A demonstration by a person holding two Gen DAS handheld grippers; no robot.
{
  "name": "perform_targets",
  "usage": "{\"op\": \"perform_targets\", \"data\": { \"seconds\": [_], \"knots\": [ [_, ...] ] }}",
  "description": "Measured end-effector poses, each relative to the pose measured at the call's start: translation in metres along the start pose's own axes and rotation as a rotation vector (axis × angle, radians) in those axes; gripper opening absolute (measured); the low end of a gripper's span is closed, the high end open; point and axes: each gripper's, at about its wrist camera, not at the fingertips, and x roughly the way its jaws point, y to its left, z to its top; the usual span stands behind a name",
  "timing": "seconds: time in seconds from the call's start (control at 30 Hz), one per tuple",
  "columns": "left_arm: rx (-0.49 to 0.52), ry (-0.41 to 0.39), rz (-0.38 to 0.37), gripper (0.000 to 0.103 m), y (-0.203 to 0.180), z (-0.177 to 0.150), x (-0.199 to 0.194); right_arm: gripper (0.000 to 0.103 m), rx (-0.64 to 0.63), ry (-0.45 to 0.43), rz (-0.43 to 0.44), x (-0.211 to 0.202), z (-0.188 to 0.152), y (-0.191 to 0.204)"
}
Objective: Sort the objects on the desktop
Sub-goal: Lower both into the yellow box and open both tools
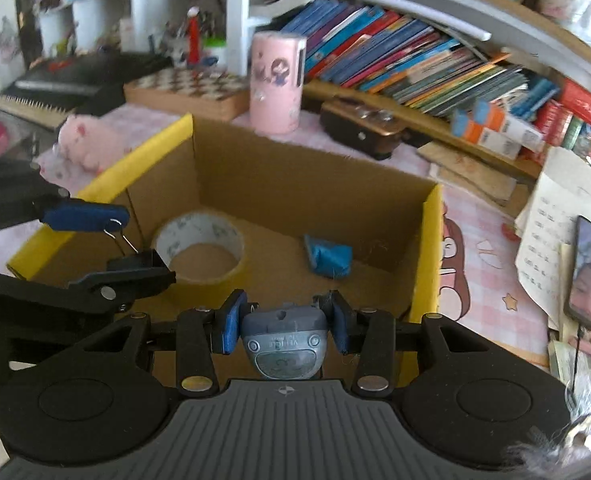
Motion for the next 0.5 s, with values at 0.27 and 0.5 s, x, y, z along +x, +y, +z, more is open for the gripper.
{"op": "perform_targets", "data": {
  "seconds": [0.27, 0.5],
  "knots": [
    [-0.056, 0.025, -0.014, 0.043, 0.006, -0.001, 0.01, 0.041, -0.051, 0.057, 0.008, 0.02, 0.002, -0.001],
    [-0.044, -0.034, 0.014, 0.053, 0.005, -0.002, -0.001, 0.049, -0.036, 0.019, 0.005, 0.01, 0.004, -0.005]
  ]
}}
